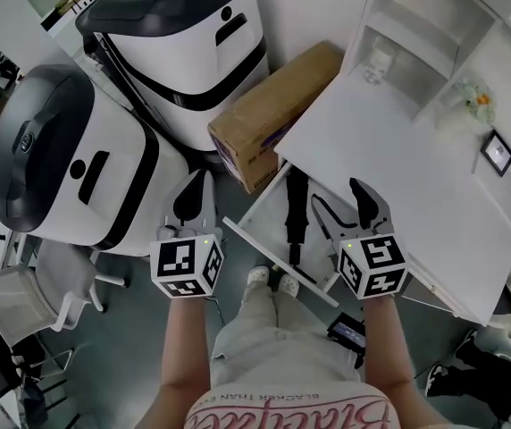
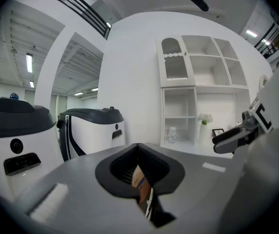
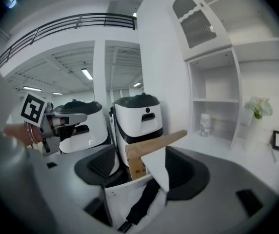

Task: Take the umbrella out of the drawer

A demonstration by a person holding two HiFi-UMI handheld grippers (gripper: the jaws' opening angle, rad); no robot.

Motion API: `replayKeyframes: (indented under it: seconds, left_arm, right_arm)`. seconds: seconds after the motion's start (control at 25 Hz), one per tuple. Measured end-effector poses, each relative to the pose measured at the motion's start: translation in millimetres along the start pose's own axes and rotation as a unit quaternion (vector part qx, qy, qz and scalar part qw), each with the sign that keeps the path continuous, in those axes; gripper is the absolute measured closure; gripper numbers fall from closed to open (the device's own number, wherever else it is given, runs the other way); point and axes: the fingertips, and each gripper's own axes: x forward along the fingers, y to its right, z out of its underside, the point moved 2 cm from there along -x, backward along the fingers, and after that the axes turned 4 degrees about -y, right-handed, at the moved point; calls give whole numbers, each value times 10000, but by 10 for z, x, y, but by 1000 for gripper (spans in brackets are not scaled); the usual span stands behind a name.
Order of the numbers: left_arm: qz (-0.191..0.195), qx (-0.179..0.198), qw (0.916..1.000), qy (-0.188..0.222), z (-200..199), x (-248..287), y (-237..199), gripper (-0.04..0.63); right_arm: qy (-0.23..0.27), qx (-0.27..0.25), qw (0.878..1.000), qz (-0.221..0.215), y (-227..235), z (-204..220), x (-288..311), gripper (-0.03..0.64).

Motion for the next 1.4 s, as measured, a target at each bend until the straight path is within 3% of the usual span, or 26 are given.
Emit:
replayKeyframes:
  seconds: [0.76, 1.4]
  left_arm:
    - [441, -144, 9975, -524, 366, 546, -225, 586]
    - [682, -222, 9933, -905, 780, 839, -267, 586]
  right_arm:
    - [-1613, 684, 9845, -57, -149, 1088, 825, 308]
    - [-2745, 1102, 9552, 92, -89, 2002, 1529, 308]
